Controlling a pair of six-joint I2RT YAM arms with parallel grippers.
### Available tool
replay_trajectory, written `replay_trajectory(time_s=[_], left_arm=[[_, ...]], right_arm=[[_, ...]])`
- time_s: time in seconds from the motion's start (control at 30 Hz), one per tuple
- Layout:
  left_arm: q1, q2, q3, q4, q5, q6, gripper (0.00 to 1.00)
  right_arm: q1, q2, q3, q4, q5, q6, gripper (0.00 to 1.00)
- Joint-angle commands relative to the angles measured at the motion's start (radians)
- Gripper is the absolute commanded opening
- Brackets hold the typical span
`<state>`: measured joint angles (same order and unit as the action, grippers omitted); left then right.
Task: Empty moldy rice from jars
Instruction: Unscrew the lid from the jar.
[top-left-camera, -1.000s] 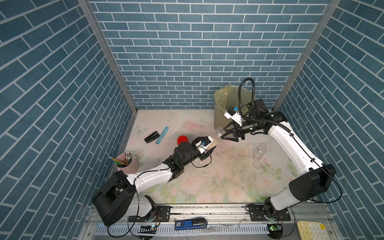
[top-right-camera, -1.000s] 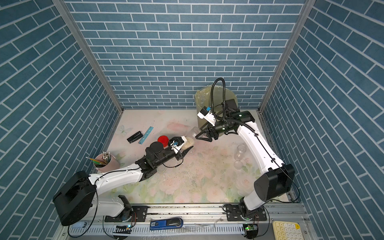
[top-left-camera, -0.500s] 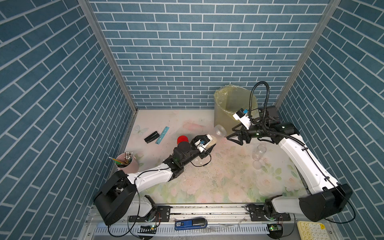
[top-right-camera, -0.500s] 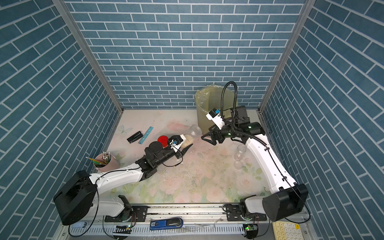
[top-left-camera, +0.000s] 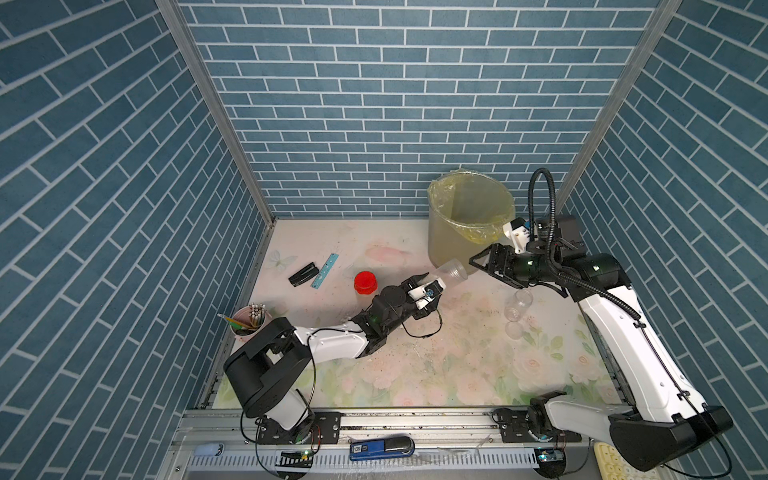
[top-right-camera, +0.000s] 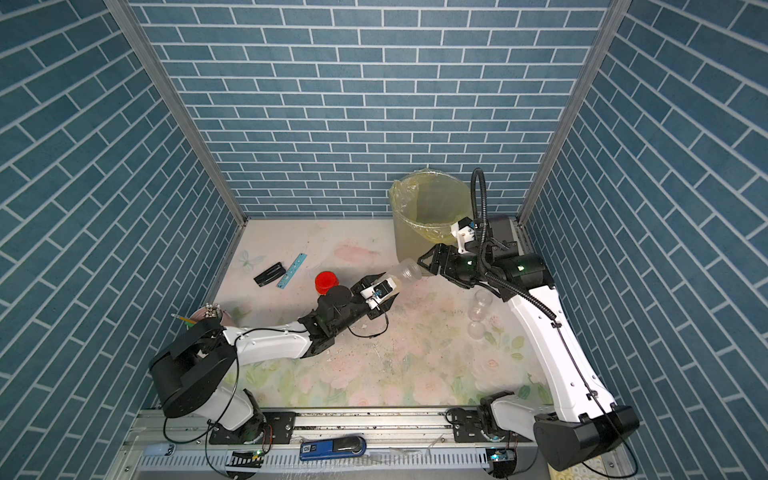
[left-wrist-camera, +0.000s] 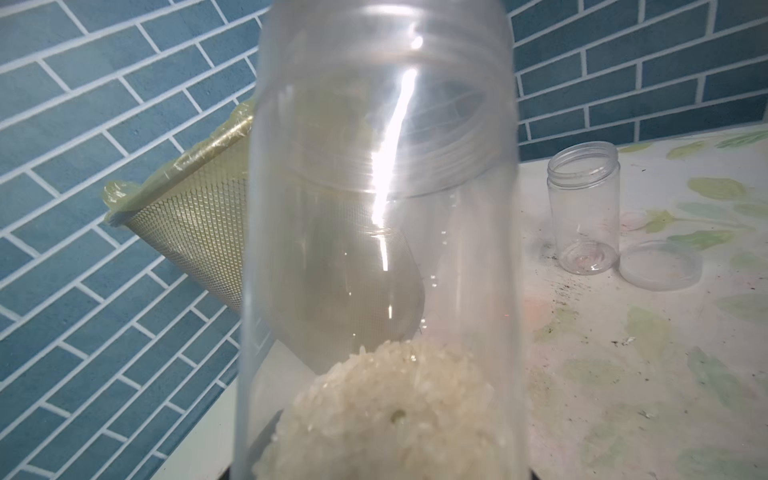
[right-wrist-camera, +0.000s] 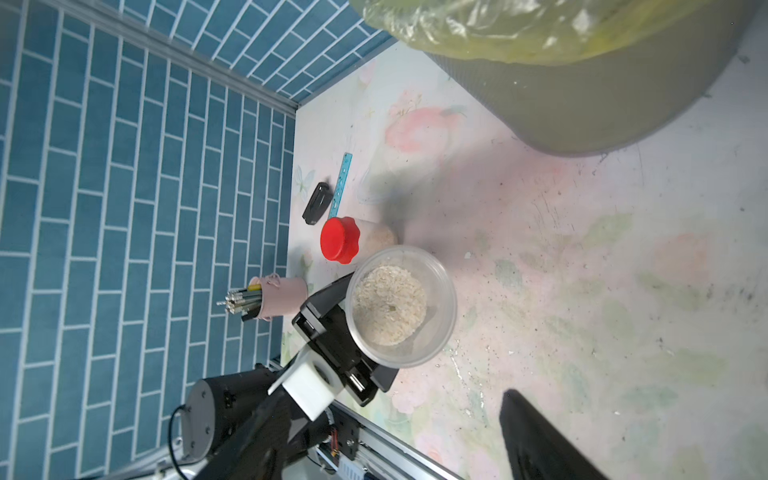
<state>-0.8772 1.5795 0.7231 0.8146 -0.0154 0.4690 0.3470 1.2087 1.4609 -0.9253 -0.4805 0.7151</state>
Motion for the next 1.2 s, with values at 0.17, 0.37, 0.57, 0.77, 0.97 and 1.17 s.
replay_trajectory(time_s=[0.17,0.37,0.57,0.77,0.97,1.17], left_arm=[[-0.060,0.058,0.090,0.141,-0.050,0.079,0.30],[-0.074,0.070,0.093,0.147,-0.059,0.077,0.30],[-0.081,0.073,0.097,0.144,-0.064,0.081,0.30],[-0.082,0.070,0.095,0.141,-0.073,0.087,0.30],[-0.083,0.066,0.096,0.132,-0.076,0.081,0.30],[-0.076,0.054,0.102,0.119,-0.033,0.036,0.30]], right_arm=[[0.004,0.025,-0.063,-0.020,0.009,0.213,0.81],[0.003,0.035,-0.052,0.021,-0.005,0.211,0.82],[0.003,0.064,-0.032,0.022,-0.019,0.185,0.82],[0.003,0.092,-0.015,0.018,-0.046,0.159,0.81],[0.003,0.091,-0.016,0.019,-0.058,0.129,0.61],[0.001,0.098,0.005,-0.008,-0.104,0.035,0.53]])
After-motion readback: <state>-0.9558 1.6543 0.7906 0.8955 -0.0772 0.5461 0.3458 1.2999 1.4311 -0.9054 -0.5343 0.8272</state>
